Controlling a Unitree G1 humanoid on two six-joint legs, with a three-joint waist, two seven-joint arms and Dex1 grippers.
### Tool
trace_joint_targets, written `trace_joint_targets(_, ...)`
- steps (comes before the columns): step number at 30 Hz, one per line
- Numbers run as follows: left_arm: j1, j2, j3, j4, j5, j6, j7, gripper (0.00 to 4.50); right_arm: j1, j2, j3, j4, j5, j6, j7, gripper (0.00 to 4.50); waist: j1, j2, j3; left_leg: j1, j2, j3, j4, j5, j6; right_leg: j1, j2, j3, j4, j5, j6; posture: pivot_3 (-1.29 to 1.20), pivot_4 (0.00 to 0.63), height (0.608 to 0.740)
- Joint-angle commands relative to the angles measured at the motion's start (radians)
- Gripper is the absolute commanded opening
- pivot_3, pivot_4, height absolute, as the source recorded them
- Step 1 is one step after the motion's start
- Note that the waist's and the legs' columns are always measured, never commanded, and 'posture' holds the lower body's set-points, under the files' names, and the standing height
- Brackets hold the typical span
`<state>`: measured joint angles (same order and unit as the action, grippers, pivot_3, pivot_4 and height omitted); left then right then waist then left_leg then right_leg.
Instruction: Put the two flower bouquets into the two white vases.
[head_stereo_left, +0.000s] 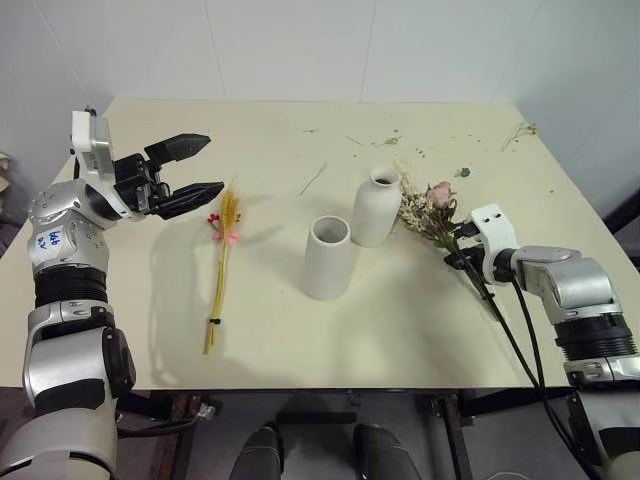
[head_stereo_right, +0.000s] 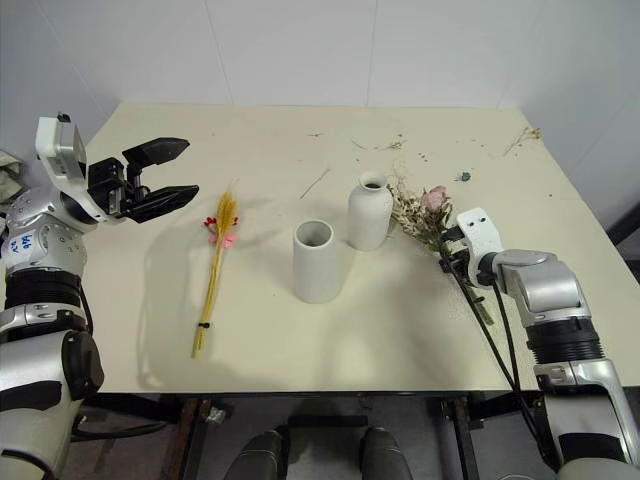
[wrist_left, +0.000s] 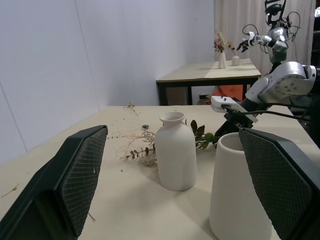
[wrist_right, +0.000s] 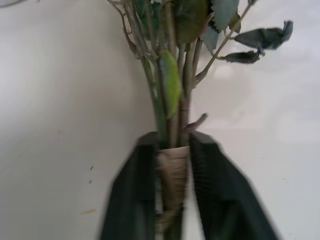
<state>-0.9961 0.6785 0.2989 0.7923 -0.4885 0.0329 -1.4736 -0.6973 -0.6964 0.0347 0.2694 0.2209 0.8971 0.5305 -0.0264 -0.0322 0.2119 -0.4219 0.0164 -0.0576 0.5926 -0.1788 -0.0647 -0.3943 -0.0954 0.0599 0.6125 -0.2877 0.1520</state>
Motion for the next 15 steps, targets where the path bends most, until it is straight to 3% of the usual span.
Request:
trace_joint_targets(1,-0.033,0.004,0.010,-0.035,-0.020,0.005,-0.003,4.50,-0.003,-0.002,-0.095,-0.052,-0.014,0.021,-0.083,0.06,0.000,0.000,0.000,0.000,0.000,0.000,0.000,0.000,0.000,0.000,0.000,0.000,0.000,0.000,0.000,0.00,0.150,0.740)
trace_joint_targets(8,-0.051,0.001,-0.002,-0.014,-0.010,0.011,-0.015,4.50,-0.025,0.011,-0.193,-0.157,-0.019,-0.059,-0.169,0.06,-0.006,0.000,0.000,-0.001,0.000,0.000,-0.006,0.000,0.000,-0.003,0.000,0.000,-0.001,-0.001,0.000,0.00,0.150,0.740)
trace_joint_targets(15,-0.092,-0.028,-0.004,0.043,0.000,-0.018,-0.020,4.50,-0.220,0.083,-0.267,-0.112,0.016,-0.246,-0.205,0.06,-0.011,0.003,0.002,-0.001,0.000,0.000,-0.006,0.000,0.000,-0.004,0.000,0.000,0.000,-0.001,0.000,0.00,0.150,0.740)
